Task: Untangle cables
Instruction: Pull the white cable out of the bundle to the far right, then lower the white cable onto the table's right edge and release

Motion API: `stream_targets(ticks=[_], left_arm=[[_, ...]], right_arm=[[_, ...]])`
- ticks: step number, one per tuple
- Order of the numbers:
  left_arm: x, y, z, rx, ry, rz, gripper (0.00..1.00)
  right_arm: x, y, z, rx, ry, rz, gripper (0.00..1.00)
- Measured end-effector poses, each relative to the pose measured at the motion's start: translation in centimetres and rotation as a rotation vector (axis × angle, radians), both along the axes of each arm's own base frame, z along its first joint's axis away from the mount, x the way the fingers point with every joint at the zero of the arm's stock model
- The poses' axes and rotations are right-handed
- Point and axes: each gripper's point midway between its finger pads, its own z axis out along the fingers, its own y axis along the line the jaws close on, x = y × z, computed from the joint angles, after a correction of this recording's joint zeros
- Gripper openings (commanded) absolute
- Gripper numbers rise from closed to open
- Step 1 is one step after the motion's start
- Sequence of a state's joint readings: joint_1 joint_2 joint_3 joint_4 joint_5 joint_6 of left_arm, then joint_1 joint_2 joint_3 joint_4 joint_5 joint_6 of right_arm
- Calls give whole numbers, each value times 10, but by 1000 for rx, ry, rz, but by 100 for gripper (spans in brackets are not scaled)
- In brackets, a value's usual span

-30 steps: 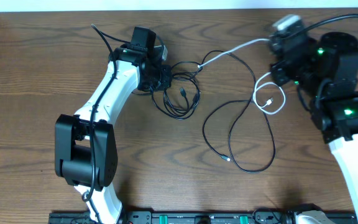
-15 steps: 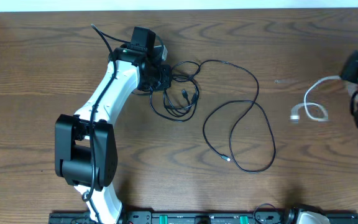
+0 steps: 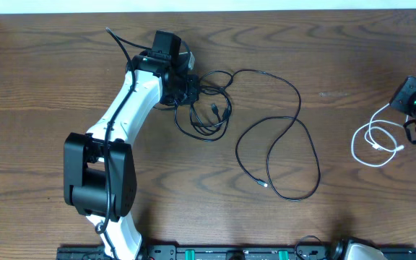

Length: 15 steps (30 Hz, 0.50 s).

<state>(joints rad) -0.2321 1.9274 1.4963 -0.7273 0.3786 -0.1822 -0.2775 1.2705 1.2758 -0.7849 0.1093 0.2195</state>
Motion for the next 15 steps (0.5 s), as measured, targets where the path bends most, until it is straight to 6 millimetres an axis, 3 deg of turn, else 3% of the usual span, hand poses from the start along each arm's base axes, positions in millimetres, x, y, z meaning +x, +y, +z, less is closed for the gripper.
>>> stream_targets(ticks=[6,11,15], left_arm=[[0,0,0,0,1,0,8],[0,0,0,1,1,0,8],[0,0,0,0,1,0,8]], right_arm=[[24,-25,-14,-53,0,-66,1],[68,-47,8,-97,-182,-57,1],[76,-54,20,-114,-246,-43,1]])
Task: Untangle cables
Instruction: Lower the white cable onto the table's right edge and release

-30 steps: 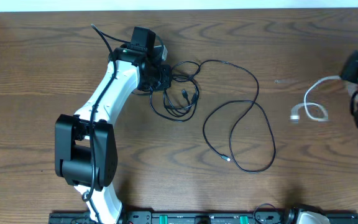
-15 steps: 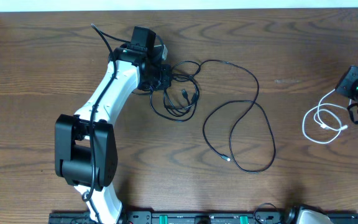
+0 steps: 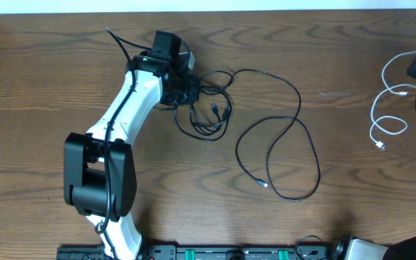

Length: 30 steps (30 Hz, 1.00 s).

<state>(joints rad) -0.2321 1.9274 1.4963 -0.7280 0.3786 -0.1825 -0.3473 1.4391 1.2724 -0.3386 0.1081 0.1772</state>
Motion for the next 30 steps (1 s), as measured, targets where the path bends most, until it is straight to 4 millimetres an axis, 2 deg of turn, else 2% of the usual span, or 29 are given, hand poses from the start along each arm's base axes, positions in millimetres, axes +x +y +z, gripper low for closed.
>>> stream_targets(ticks=[7,9,12,18,24,25,27,30], left_arm=[[0,0,0,0,0,0,8],[0,0,0,0,0,0,8],[0,0,0,0,0,0,8],[0,0,0,0,0,0,8],[0,0,0,0,0,0,8],[0,0,0,0,0,0,8],[0,0,0,0,0,0,8],[0,0,0,0,-1,0,8]], right_arm=[[-18,-32,-14,4,58,-90,1],[-23,-44,-26,15,93,-122,2],[-36,-53,-59,72,198,-151,3],[-48,-42,-123,235,373,-132,2],[-57,-30,-172,337,512,-120,2],[-59,-29,-180,352,538,-120,4],[-64,-25,-196,386,587,-125,20],[-73,-18,-215,428,658,-120,21]])
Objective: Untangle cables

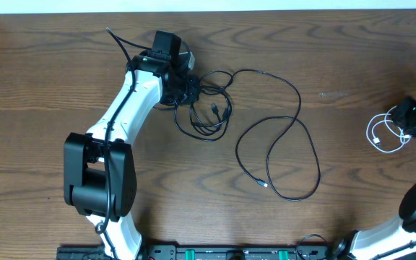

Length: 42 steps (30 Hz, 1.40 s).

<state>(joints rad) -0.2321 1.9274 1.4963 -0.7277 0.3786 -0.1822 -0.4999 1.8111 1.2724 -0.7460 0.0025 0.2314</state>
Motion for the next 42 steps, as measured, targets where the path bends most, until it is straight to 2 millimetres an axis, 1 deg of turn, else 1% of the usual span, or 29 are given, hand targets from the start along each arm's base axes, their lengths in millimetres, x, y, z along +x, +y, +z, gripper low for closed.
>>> stream_targets(ticks=[2,6,8,10,12,20,23,24,25,28,30,33,36,42], left_arm=[[0,0,0,0,0,0,8],[0,0,0,0,0,0,8],[0,0,0,0,0,0,8],[0,0,0,0,0,0,8],[0,0,0,0,0,0,8],[1,0,0,0,-2,0,8],[1,0,0,0,-2,0,8],[1,0,0,0,-3,0,8],[1,0,0,0,-3,0,8],[1,0,0,0,-3,0,8],[1,0,0,0,-3,0,8],[1,0,0,0,-3,0,8],[1,0,0,0,-3,0,8],[1,0,0,0,-3,0,8]], right_arm=[[-4,3,-9,22,31,0,22],[-9,7,-21,52,61,-25,27],[-11,8,-25,64,70,-44,35],[-12,10,-30,78,79,-54,46],[-13,14,-35,102,85,-60,49],[-17,34,-55,161,106,-37,55],[-16,40,-59,158,100,-20,55],[-14,40,-59,153,91,-18,54],[-12,41,-59,147,82,-13,50],[-6,41,-60,125,44,-1,29],[-1,40,-61,106,4,-2,17],[6,37,-62,79,-52,3,11],[18,31,-62,40,-126,5,2],[40,18,-60,-44,-280,7,1]])
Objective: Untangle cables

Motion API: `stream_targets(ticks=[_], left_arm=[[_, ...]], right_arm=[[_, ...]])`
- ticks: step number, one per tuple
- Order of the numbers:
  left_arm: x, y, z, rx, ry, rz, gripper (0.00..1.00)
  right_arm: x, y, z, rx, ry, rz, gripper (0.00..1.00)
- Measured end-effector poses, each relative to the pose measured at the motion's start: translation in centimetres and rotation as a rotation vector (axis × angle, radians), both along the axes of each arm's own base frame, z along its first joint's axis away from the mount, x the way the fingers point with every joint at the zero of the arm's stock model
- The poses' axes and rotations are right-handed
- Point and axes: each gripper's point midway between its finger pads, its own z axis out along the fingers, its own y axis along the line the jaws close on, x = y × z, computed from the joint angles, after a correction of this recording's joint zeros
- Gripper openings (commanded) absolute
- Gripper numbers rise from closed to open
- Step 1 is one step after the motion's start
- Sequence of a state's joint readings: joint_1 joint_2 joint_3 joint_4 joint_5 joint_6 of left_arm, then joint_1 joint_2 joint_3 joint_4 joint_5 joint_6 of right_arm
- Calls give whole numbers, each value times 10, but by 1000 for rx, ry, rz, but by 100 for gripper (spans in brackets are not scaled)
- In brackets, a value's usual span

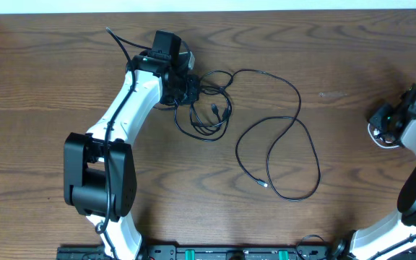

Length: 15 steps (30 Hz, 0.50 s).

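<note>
A long black cable (298, 123) lies in wide loops across the middle of the table, and its plug end (266, 184) points toward the front. On the left it runs into a small black tangle (211, 108). My left gripper (192, 92) is at the edge of that tangle, shut on the black strands. At the far right, my right gripper (383, 121) is low over a bunched white cable (378, 139) and shut on it. Only a short white arc shows beneath the gripper.
The brown wooden table (49, 72) ends at a pale strip along the back. A black rail with green fittings (230, 253) runs along the front edge. The left arm's bulky black base link (100, 180) stands at the front left.
My right gripper has moved a little left and back with the white cable, which is now mostly covered by it. The left arm and black cable have not moved.
The white cable first lay in loose loops at the right, by my right gripper. Then it hung stretched out from the gripper near the right edge. Then it was bunched small at the gripper, and now sits under it. The left gripper stayed on the black tangle throughout.
</note>
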<state>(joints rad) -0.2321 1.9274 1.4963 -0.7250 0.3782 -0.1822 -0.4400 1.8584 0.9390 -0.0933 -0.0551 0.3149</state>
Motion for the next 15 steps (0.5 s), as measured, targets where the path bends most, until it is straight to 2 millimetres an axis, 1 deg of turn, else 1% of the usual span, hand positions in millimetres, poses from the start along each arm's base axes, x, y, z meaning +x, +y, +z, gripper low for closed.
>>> stream_targets(ticks=[10,15], left_arm=[[0,0,0,0,0,0,8],[0,0,0,0,0,0,8]], right_arm=[[23,-13,4,-86,-168,-6,1],[33,-16,9,-101,-214,-1,1]])
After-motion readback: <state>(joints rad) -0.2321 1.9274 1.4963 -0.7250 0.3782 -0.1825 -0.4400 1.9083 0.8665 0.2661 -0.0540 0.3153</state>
